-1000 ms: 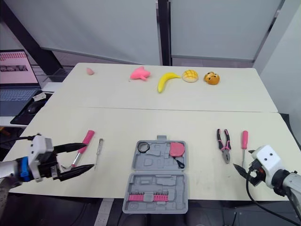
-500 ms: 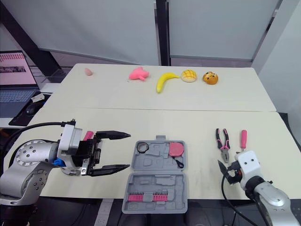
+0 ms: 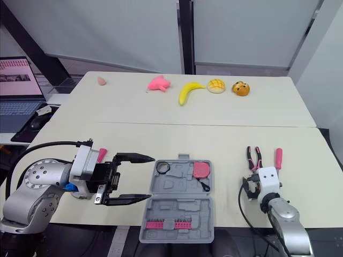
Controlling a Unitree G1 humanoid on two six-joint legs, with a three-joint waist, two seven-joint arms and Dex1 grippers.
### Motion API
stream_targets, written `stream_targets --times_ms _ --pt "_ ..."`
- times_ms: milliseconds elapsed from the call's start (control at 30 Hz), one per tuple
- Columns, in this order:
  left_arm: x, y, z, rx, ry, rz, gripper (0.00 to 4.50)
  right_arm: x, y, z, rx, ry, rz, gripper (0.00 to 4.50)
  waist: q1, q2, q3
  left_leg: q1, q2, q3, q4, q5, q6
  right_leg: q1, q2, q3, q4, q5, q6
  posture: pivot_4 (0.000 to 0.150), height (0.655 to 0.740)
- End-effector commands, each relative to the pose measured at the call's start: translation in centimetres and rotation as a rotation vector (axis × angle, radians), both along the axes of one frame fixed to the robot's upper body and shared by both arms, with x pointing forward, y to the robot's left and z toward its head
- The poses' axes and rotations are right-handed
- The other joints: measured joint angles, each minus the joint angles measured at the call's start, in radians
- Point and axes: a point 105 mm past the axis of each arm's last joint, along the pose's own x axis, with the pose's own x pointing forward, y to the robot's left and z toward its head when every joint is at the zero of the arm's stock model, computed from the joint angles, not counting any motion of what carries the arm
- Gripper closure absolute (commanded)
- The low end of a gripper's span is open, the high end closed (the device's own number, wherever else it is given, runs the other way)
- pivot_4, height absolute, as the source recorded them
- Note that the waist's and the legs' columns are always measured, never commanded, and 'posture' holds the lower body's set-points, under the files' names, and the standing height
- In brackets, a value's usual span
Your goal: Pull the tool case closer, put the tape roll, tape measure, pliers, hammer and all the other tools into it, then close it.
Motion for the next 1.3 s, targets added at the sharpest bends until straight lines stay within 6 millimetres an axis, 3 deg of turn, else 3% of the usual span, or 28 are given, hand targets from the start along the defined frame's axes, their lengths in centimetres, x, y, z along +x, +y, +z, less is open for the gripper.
stream_targets --times_ms 33,100,233,300,533,667,867,967,1133,1300 --pt "-0.4 -0.4 0.4 -0.016 -0.02 -0.025 0.0 0.7 -0.5 0.7 -0.005 -0.049 -0.032 0.23 0.0 0.0 0.0 0.0 0.0 0.0 0.0 0.0 0.0 0.0 0.0 0.0 0.0 0.0 0.0 0.15 0.7369" --pt "-0.5 -0.5 0.1 -0.016 -0.016 -0.026 0.0 1.1 -0.6 0.5 -0.002 -0.055 -0.051 0.59 0.0 0.0 0.0 0.0 0.0 0.0 0.0 0.0 0.0 0.0 0.0 0.0 0.0 0.0 0.0 0.15 0.7369" --pt "-0.6 -0.4 -0.1 -0.01 -0.012 -0.029 0.0 1.7 -0.6 0.1 0.015 -0.065 -0.083 1.88 -0.001 0.0 0.0 0.0 0.0 0.0 0.0 0.0 0.0 0.0 0.0 0.001 0.0 0.0 0.0 0.15 0.7369" --pt "-0.5 -0.4 -0.1 -0.01 -0.013 -0.028 0.0 1.8 -0.6 0.1 0.015 -0.07 -0.085 2.31 0.0 0.0 0.0 0.0 0.0 0.0 0.0 0.0 0.0 0.0 0.0 0.0 0.0 0.0 0.0 0.15 0.7369" --pt "-0.4 -0.1 -0.4 -0.001 -0.01 -0.013 0.0 2.1 -1.2 0.3 0.009 -0.084 -0.089 3.23 0.0 0.0 0.0 0.0 0.0 0.0 0.0 0.0 0.0 0.0 0.0 0.0 0.0 0.0 0.0 0.15 0.7369" --pt "-0.3 0.6 -0.7 0.025 -0.009 0.017 0.0 2.1 -1.2 1.8 -0.008 -0.128 -0.044 3.23 0.0 0.0 0.0 0.0 0.0 0.001 0.0 0.0 0.0 0.0 0.0 0.001 0.0 0.0 0.0 0.15 0.7369" --pt "0.2 3.6 -1.1 0.094 -0.001 0.128 0.0 1.7 0.0 6.4 -0.137 -0.217 0.232 3.23 -0.004 0.005 0.003 -0.003 0.0 0.001 0.0 0.0 0.0 -0.004 0.0 0.001 0.0 0.0 0.0 0.15 0.7369" --pt "0.2 5.2 -1.7 0.151 0.005 0.163 0.0 1.4 1.5 8.3 -0.211 -0.2 0.445 3.23 -0.01 0.005 0.003 -0.003 0.0 0.003 -0.001 0.0 0.0 -0.005 0.0 0.003 0.0 0.0 0.0 0.15 0.7369" --pt "0.1 7.1 -2.7 0.24 0.025 0.196 0.0 -0.4 4.8 10.4 -0.298 -0.03 0.866 3.23 -0.009 0.005 0.004 -0.003 0.0 0.002 -0.001 0.0 0.0 -0.005 0.0 0.001 0.0 0.0 0.0 0.15 0.7369" --pt "0.1 7.9 -3.3 0.287 0.027 0.21 0.0 -0.9 7.3 11.9 -0.398 0.062 1.09 3.23 -0.008 0.004 0.004 -0.005 0.0 0.001 0.0 0.0 0.0 -0.006 0.0 0.0 -0.001 0.0 0.001 0.15 0.7369"
